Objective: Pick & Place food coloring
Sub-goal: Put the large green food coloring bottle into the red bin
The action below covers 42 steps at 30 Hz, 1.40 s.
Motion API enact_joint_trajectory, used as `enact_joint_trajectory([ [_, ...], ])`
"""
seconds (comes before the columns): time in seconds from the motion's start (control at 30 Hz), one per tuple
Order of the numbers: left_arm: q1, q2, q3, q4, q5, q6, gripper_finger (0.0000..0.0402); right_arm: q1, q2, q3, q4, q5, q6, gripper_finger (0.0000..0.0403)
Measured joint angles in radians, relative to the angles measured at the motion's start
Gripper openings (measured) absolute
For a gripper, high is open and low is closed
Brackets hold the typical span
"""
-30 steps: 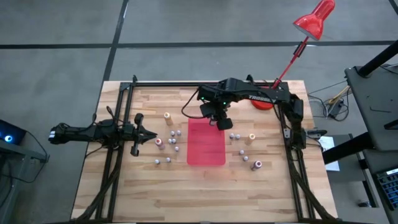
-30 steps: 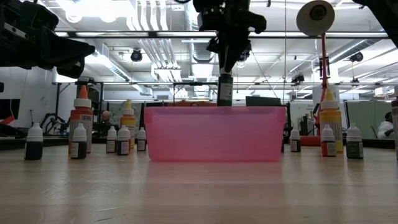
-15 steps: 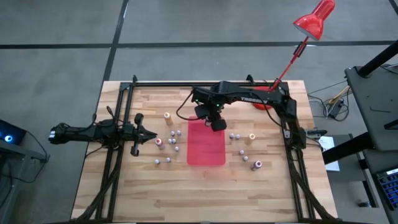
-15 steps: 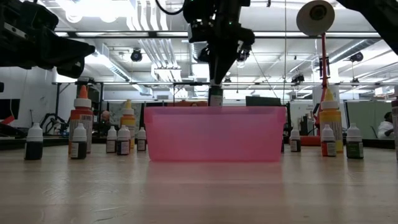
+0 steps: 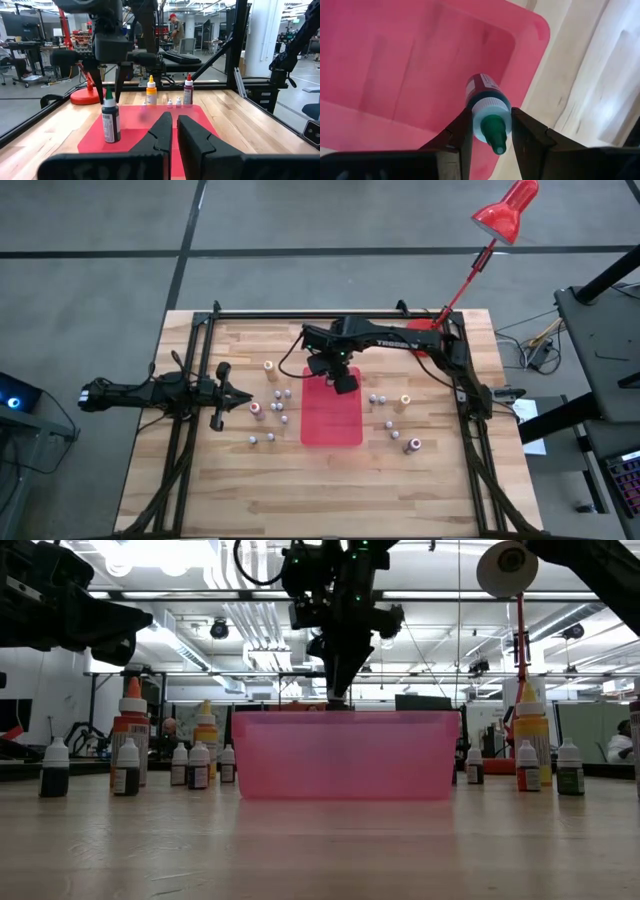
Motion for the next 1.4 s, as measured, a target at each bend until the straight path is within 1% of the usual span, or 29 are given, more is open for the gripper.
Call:
enact_joint_trajectory([
  [0.43, 0.000, 0.000, 0.000, 0.000, 0.000, 0.000, 0.0003, -0.012, 0.008, -0.006, 0.048, -0.001, -0.011, 0.0098],
  [1.27, 0.000, 0.000, 0.000, 0.000, 0.000, 0.000, 0.0003, -0.021, 0.008, -0.072, 0.120, -0.005, -0.074, 0.0098],
  [1.4, 0.000, 0.000, 0.000, 0.000, 0.000, 0.000, 0.0003, -0.021, 0.008, -0.092, 0.124, -0.006, -0.075, 0.0104],
])
